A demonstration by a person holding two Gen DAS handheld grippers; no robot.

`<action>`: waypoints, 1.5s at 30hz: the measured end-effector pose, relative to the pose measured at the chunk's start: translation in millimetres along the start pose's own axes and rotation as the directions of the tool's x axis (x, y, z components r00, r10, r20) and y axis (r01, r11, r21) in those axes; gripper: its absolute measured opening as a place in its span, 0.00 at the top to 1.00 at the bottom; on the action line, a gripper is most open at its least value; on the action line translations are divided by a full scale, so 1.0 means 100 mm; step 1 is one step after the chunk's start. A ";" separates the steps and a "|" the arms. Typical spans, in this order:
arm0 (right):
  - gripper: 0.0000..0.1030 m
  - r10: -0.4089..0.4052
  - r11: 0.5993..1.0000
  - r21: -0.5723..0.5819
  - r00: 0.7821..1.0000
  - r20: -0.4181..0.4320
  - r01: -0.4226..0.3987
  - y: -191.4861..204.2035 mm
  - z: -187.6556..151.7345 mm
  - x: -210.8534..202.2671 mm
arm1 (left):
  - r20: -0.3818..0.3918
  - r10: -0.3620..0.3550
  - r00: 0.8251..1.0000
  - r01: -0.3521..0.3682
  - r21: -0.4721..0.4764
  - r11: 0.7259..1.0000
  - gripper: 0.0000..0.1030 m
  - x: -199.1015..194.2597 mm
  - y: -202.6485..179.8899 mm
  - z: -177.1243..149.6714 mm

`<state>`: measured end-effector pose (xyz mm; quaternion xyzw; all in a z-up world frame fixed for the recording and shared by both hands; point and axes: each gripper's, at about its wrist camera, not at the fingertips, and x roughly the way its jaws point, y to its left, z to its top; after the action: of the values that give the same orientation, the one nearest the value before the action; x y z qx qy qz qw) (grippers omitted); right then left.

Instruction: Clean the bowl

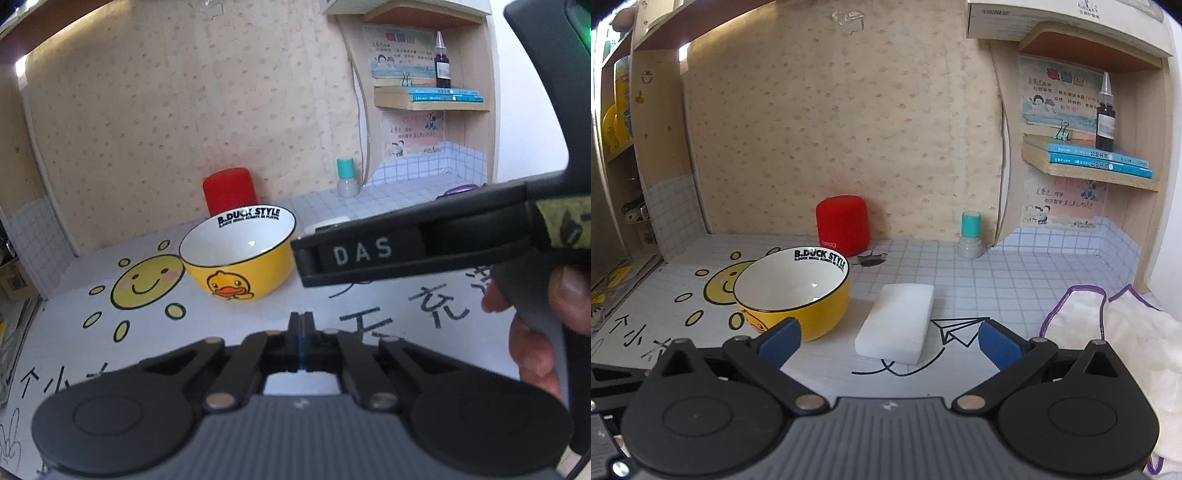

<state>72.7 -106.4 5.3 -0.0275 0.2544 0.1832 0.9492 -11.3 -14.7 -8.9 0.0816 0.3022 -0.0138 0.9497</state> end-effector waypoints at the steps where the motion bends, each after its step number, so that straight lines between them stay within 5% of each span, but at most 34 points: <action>1: 0.00 -0.001 1.000 -0.001 1.000 0.001 0.001 0.00 0.00 0.00 | 0.003 0.001 1.000 -0.001 0.004 1.000 1.00 -0.01 -0.01 0.00; 6: 0.00 -0.018 1.000 -0.007 1.000 0.005 0.018 0.01 0.00 0.00 | 0.010 0.001 1.000 -0.001 0.022 1.000 0.93 -0.02 -0.04 0.00; 9: 0.00 -0.035 0.999 -0.012 0.999 0.009 0.036 0.02 0.00 0.00 | 0.014 0.012 1.000 -0.012 0.019 1.000 0.56 -0.03 -0.03 0.00; 11: 0.00 -0.038 0.999 -0.007 0.999 0.006 0.038 0.00 0.00 0.01 | 0.046 0.037 0.998 -0.038 0.014 0.999 0.10 -0.07 -0.02 0.00; 14: 0.00 -0.040 0.999 0.018 0.999 -0.004 0.040 -0.03 0.02 0.03 | 0.090 0.039 0.995 -0.040 0.004 0.999 0.01 -0.13 0.02 0.01; 37: 0.00 -0.123 0.992 -0.022 0.991 0.053 0.125 0.01 -0.02 0.01 | 0.001 0.049 0.999 -0.049 -0.023 0.999 0.00 0.03 0.08 0.00; 45: 0.00 -0.079 0.996 -0.028 0.996 0.041 0.080 -0.01 -0.01 -0.01 | -0.012 0.050 0.999 -0.050 -0.016 0.999 0.00 0.04 0.08 0.01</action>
<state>72.1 -107.9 5.1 -0.0478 0.2313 0.1495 0.9601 -7.3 -6.8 -9.4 0.0812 0.3055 0.0128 0.9486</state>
